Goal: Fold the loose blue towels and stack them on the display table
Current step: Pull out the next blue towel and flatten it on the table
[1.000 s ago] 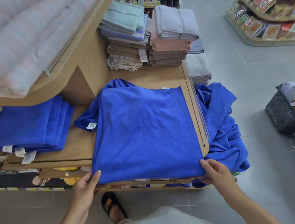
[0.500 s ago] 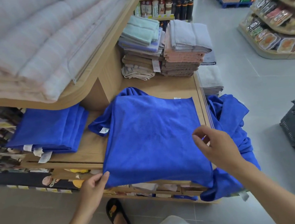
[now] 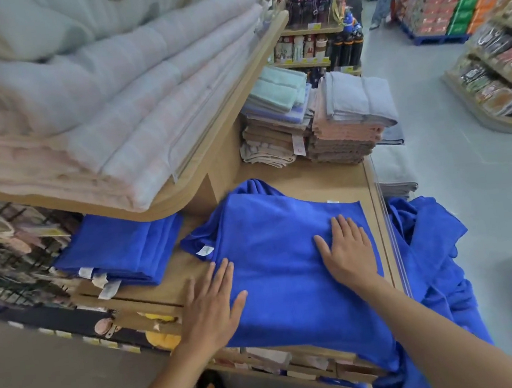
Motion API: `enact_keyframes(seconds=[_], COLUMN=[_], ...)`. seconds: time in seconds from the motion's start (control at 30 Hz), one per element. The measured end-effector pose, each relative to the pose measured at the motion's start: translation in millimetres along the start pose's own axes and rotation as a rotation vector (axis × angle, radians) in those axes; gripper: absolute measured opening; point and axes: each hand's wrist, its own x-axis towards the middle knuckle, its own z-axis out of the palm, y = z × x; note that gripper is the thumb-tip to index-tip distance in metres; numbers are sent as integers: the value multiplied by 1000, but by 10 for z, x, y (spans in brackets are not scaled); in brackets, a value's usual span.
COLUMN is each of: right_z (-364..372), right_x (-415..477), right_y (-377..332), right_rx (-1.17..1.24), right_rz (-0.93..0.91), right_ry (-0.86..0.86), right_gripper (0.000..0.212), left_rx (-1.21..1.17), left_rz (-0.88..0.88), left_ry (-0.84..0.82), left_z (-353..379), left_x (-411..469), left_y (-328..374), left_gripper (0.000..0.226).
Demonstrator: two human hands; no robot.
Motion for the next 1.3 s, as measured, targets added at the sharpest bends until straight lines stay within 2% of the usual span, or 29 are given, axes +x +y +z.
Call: enact_keyframes(seconds=[0.07, 0.17, 0.23, 0.3, 0.4, 0.47, 0.5, 0.67, 0.77, 0.87, 1.0, 1.17, 1.3], right_z=[-7, -222, -447, -586, -581, -548, -541, -562, -582, -566, -558, -541, -679], right_x=[74, 379, 630, 840, 1001, 1077, 1122, 1417, 1596, 1702, 1771, 1796, 1820], right_y=[31, 210, 296, 320, 318, 349, 360, 426, 453, 445, 463, 465, 457], right_rx=[-9, -39, -64, -122, -187, -153, -126, -64, -48, -63, -95, -183, -184], right_rz=[-19, -96, -108, -92, -118, -127, -121, -71, -35, -23, 26, 51, 37], right_ry=[31, 9, -87, -180, -251, -239, -225, -190, -164, -156, -126, -52, -70], right_gripper=[65, 36, 38, 47, 36, 30, 30, 35, 34, 27, 15, 17, 15], left_rx=[-21, -224, -294, -369, -440, -503, -527, -515, -446, -461, -481, -393, -554], left_rz=[11, 51, 35, -73, -314, -369, -377, -459, -371, -281, -291, -276, -315], left_ry=[40, 154, 265, 253, 50, -80, -93, 84, 172, 173, 129, 98, 105], left_z=[-48, -311, -476, -608, -670, -620, -573, -350, -321, -304, -293, -349, -497], left_x=[55, 418, 773, 1159, 1658, 1856, 1908, 1933, 1986, 2119, 2407, 2692, 2850], left_y=[-42, -20, -10, 15, 53, 113, 158, 486, 717, 879, 845, 676, 611], left_gripper=[71, 60, 45, 39, 48, 56, 56, 43, 39, 41, 34, 38, 29])
